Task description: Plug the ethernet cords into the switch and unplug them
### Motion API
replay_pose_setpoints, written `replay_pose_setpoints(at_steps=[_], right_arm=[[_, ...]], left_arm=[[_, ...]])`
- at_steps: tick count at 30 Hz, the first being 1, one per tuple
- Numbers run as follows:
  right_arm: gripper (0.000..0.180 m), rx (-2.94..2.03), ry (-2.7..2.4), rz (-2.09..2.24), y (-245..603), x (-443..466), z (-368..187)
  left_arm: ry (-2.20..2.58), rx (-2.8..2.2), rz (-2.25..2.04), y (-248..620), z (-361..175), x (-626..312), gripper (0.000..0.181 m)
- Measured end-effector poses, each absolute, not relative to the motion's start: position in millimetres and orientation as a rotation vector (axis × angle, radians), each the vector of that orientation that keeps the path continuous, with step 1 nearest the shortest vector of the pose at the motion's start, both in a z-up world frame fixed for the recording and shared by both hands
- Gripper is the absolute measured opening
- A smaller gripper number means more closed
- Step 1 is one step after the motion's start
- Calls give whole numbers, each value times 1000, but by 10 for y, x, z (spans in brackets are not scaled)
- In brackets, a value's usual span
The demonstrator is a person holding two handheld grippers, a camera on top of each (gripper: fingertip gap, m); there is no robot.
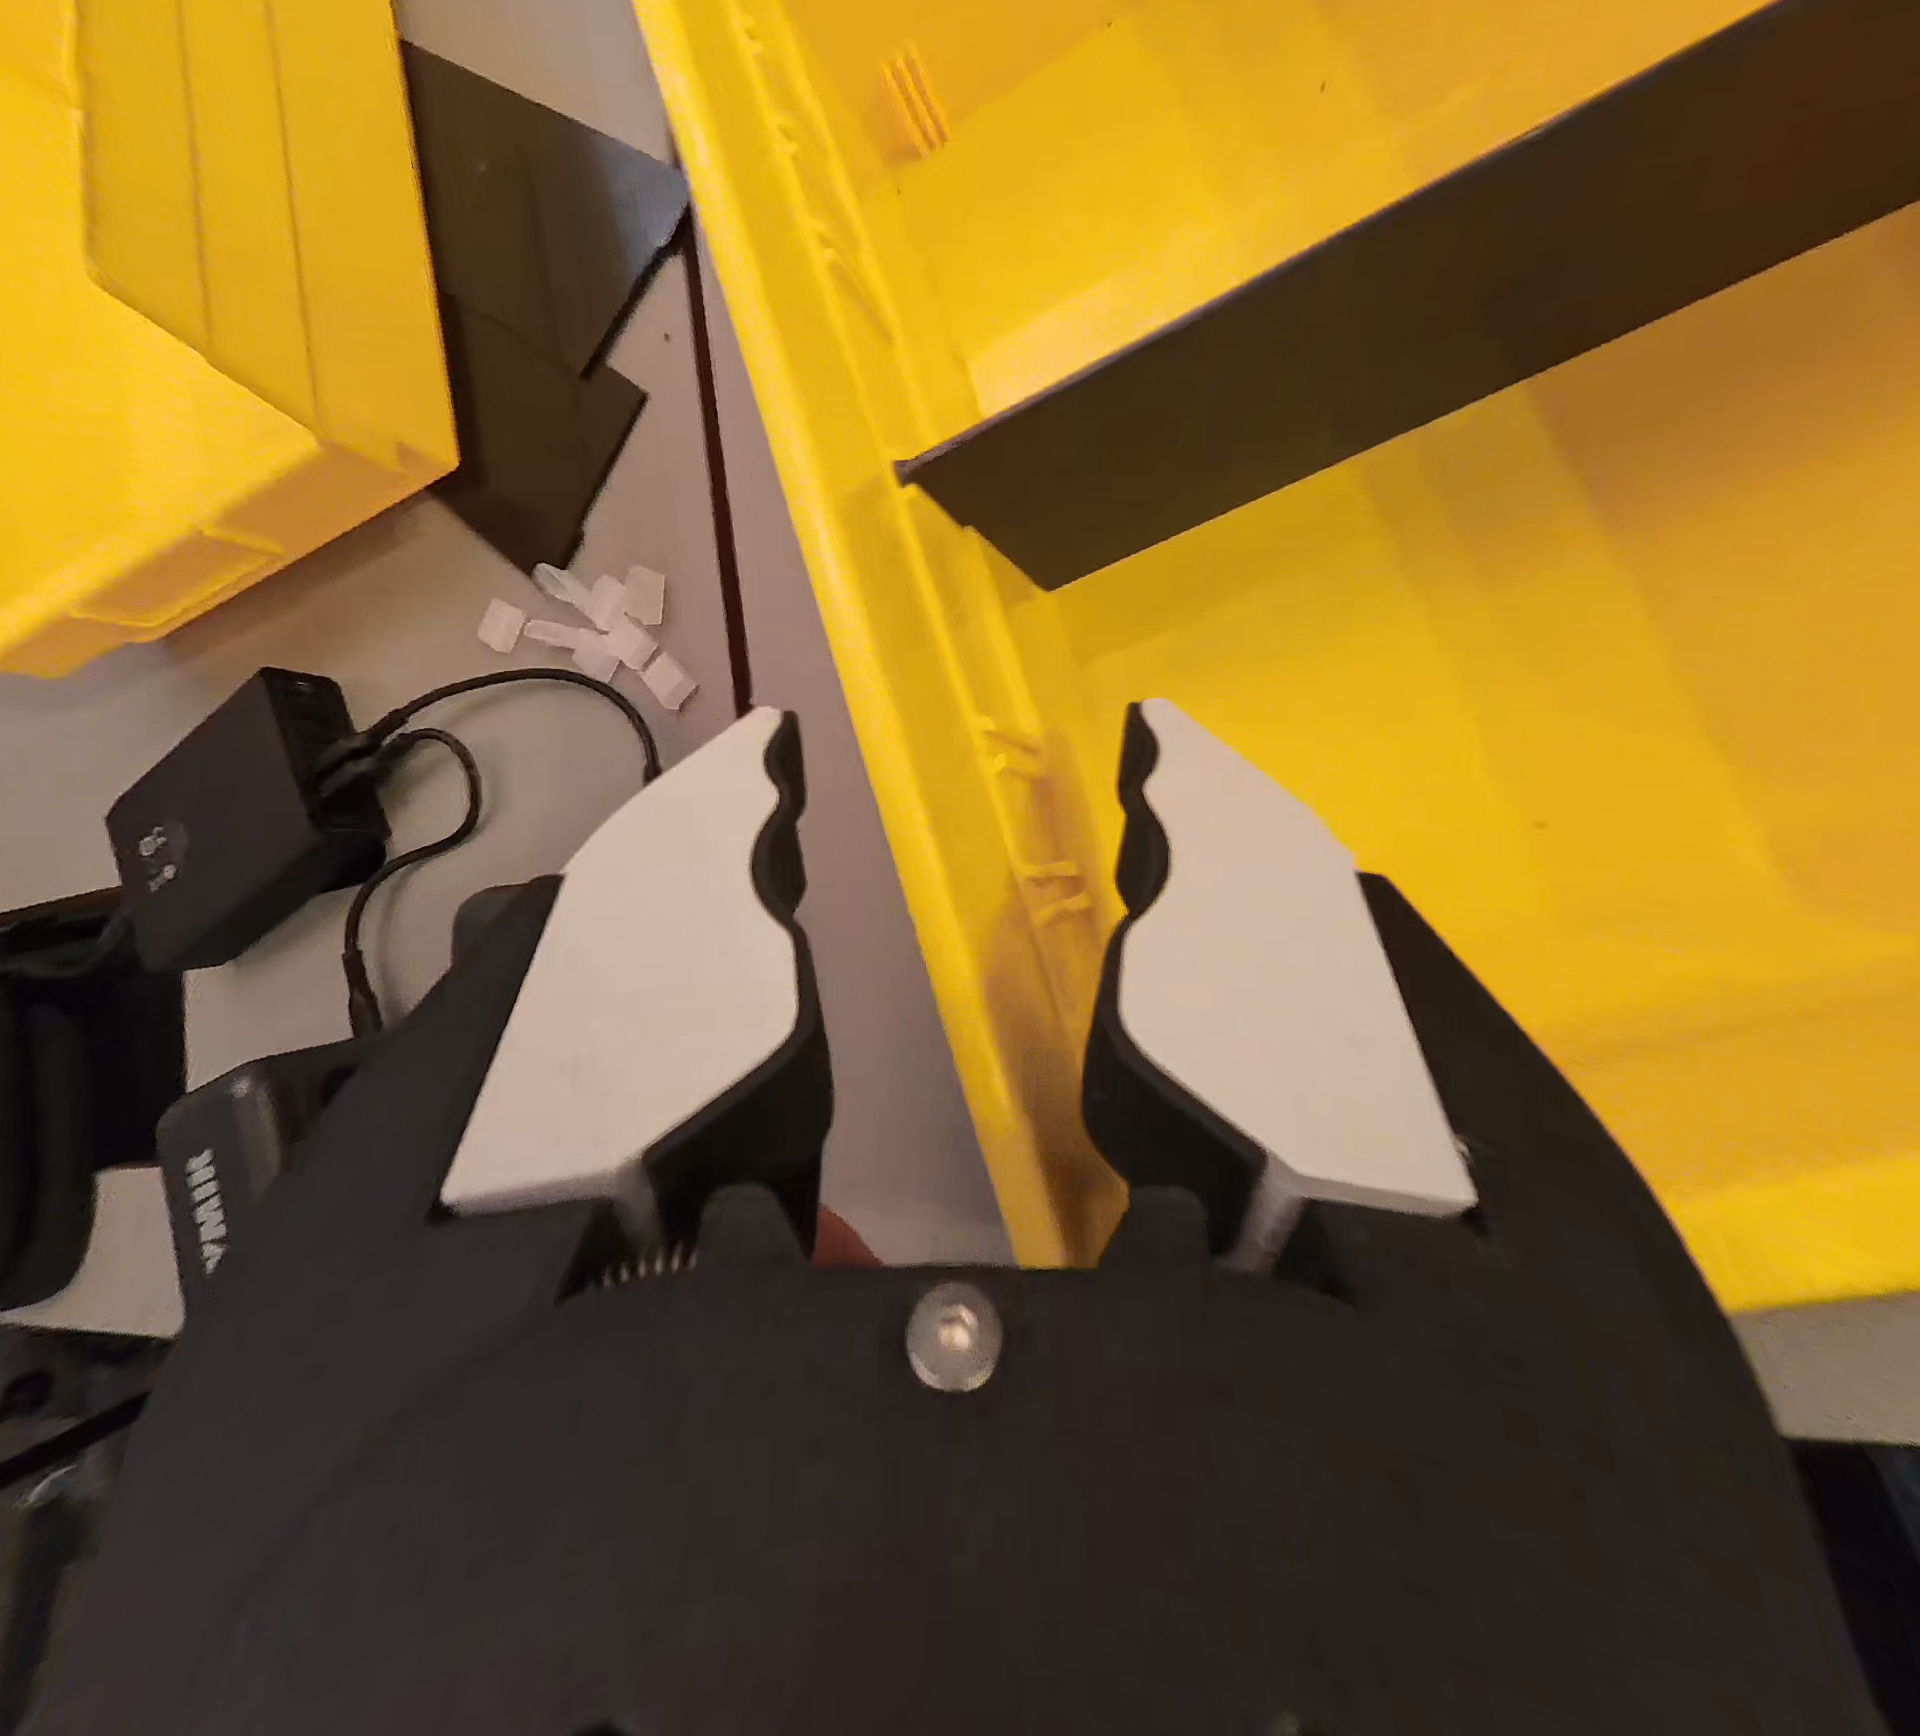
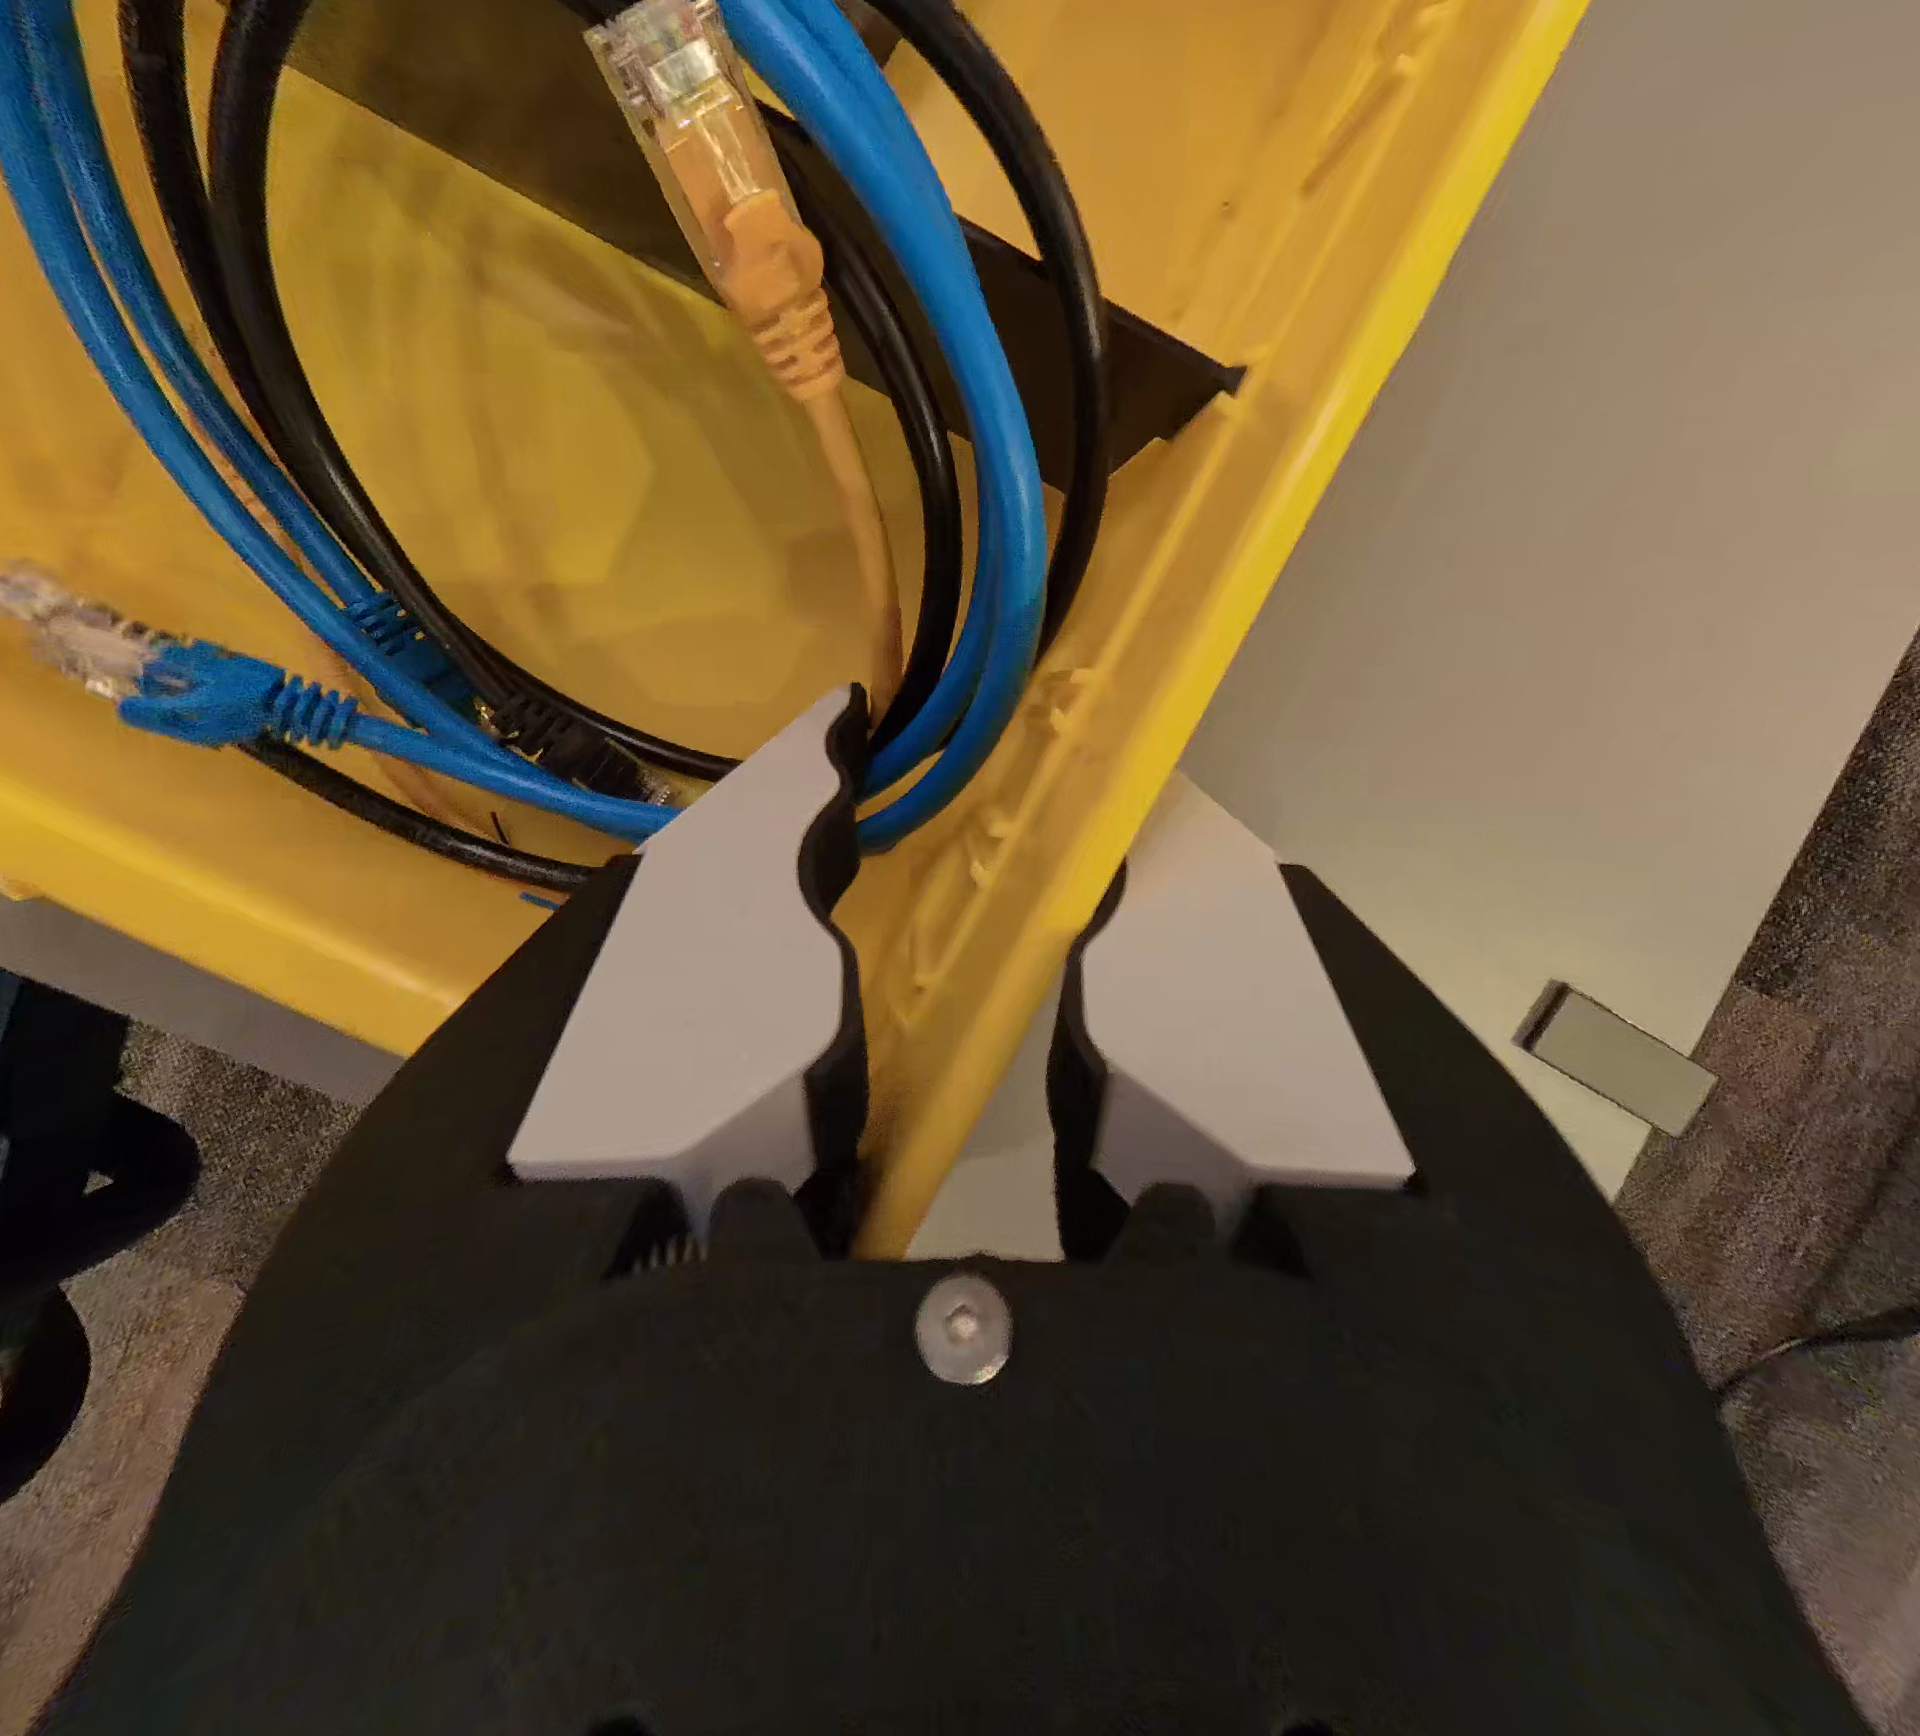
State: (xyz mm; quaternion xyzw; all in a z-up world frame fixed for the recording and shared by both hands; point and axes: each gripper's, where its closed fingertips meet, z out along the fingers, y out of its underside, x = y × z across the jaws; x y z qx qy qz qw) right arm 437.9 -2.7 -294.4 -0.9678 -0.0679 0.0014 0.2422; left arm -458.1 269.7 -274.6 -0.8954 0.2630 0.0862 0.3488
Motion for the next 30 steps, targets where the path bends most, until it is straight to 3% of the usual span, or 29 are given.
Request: replay_pose_setpoints(at_steps=[5, 12, 21, 30], right_arm=[[29, -2634, -149, 13, 50, 4340, -2938], [27, -2624, -146, 0, 174, 4234, -2934], [27, -2590, -150, -28, 415, 4017, -2916], [31, -2519, -221, -84, 792, 3569, -2866]], left_arm=[[634, -2308, 151, 2724, -2722, -4528, 36], [631, -2294, 96, 2732, -2717, -4457, 28], [651, -2330, -95, 2607, -2688, -4227, 64], [557, -2360, -21, 2644, -2784, -4369, 27]])
